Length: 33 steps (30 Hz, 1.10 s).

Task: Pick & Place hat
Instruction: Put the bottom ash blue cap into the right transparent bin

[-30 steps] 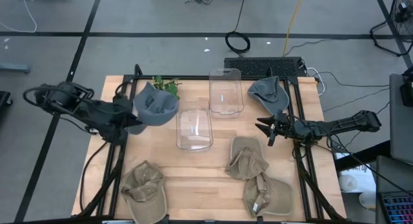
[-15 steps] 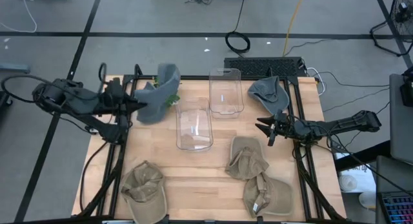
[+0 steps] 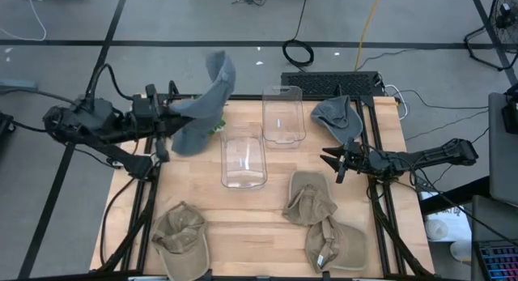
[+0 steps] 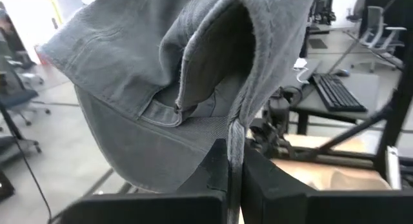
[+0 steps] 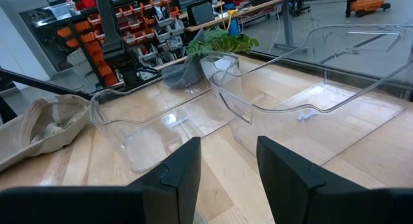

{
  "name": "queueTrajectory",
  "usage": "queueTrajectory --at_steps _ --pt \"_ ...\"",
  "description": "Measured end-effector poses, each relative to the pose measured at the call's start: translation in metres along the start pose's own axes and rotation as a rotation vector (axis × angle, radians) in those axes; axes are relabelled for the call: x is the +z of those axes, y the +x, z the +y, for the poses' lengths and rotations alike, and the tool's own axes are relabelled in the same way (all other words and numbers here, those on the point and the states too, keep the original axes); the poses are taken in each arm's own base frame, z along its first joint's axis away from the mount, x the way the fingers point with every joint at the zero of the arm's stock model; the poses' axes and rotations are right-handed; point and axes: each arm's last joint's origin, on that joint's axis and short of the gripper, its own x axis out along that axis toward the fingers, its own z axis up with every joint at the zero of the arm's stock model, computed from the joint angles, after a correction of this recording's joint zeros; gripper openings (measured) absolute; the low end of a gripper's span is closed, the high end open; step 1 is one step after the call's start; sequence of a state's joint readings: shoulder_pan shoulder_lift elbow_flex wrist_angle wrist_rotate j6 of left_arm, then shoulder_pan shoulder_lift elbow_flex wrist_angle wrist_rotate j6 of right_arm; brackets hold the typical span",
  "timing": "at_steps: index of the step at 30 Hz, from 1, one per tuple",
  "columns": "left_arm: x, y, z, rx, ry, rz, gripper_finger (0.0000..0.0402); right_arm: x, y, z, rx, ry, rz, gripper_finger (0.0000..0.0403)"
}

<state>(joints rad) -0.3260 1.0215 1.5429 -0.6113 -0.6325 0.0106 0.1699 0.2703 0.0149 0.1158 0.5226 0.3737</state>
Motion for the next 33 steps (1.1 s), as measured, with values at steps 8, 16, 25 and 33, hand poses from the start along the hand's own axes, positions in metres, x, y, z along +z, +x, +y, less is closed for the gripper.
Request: queueTrajectory --at_steps 8,16,25,33 --pt "0.001 0.049 -0.003 0.033 0.000 -0.032 0.0008 0.000 0.000 0.000 0.000 0.000 0.000 0.0141" --pt "-0.007 0.102 0.006 0.073 -0.005 -0.049 0.0008 0.000 0.000 0.000 0.000 0.000 0.000 0.0141" --pt "-0.019 0.155 0.020 0.091 -0.004 -0.092 0.0008 0.000 0.000 0.000 0.000 0.000 0.000 0.0141" --pt "-0.035 0.183 0.029 0.084 -0.005 -0.048 0.0008 0.000 0.000 0.000 0.000 0.000 0.000 0.0141"
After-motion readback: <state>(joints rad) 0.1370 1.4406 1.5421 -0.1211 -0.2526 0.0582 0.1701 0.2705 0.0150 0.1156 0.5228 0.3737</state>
